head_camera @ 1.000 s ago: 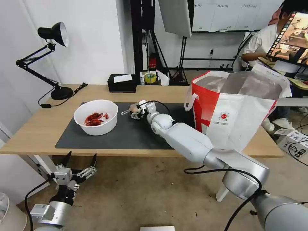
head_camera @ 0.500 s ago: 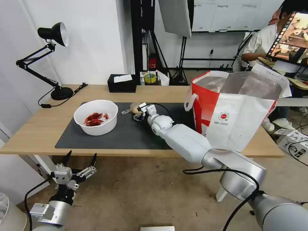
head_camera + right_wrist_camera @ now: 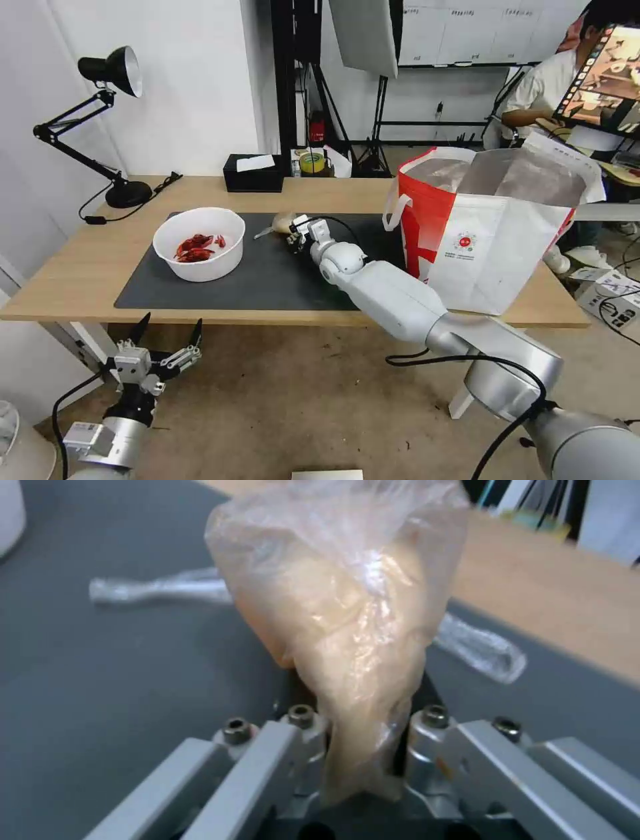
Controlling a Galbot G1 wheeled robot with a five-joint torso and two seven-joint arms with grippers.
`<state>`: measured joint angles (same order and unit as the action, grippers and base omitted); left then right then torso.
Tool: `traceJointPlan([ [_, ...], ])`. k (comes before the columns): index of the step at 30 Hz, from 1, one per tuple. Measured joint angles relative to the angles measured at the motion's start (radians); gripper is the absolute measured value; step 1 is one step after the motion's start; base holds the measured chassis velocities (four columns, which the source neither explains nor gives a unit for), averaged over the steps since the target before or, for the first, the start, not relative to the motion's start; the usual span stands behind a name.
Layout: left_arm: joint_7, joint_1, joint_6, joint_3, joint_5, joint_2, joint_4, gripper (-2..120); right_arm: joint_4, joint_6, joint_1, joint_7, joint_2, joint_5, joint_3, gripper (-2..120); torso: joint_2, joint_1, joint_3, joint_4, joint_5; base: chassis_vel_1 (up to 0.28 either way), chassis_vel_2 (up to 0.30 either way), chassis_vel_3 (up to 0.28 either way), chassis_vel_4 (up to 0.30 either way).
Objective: Pick up the trash from the table and place it into the takeout bag.
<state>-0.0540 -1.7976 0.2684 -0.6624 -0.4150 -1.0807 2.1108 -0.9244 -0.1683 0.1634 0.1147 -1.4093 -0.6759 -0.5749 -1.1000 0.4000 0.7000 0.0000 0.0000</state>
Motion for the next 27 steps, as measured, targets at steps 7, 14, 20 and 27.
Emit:
traceJointPlan([
  [7, -0.001, 0.001, 0.0, 0.0, 0.0, 0.004, 0.002, 100, -0.212, 0.162, 0.078, 0.096, 0.113, 0.196, 0.026, 7, 0.0, 0.0, 0.0, -0.0001, 0.0001, 0.0, 0.0, 0.0, 0.0],
  [14, -0.004, 0.002, 0.0, 0.019, 0.011, 0.004, 0.003, 100, -0.509, 0.24, 0.209, 0.246, 0.26, 0.34, 0.122, 7, 0.0, 0.0, 0.0, -0.0001, 0.0003, 0.0, 0.0, 0.0, 0.0],
  [20, -0.006, 0.006, -0.005, 0.033, 0.018, 0.005, 0.006, 100, -0.673, 0.244, 0.303, 0.36, 0.329, 0.404, 0.244, 7, 0.0, 0.0, 0.0, -0.0002, 0.0002, 0.0, 0.0, 0.0, 0.0],
  [27, -0.008, 0.006, -0.011, 0.036, 0.023, 0.008, 0.017, 100, -0.854, 0.158, 0.395, 0.477, 0.4, 0.436, 0.391, 7, 0.0, 0.0, 0.0, 0.0001, 0.0002, 0.0, 0.0, 0.0, 0.0],
])
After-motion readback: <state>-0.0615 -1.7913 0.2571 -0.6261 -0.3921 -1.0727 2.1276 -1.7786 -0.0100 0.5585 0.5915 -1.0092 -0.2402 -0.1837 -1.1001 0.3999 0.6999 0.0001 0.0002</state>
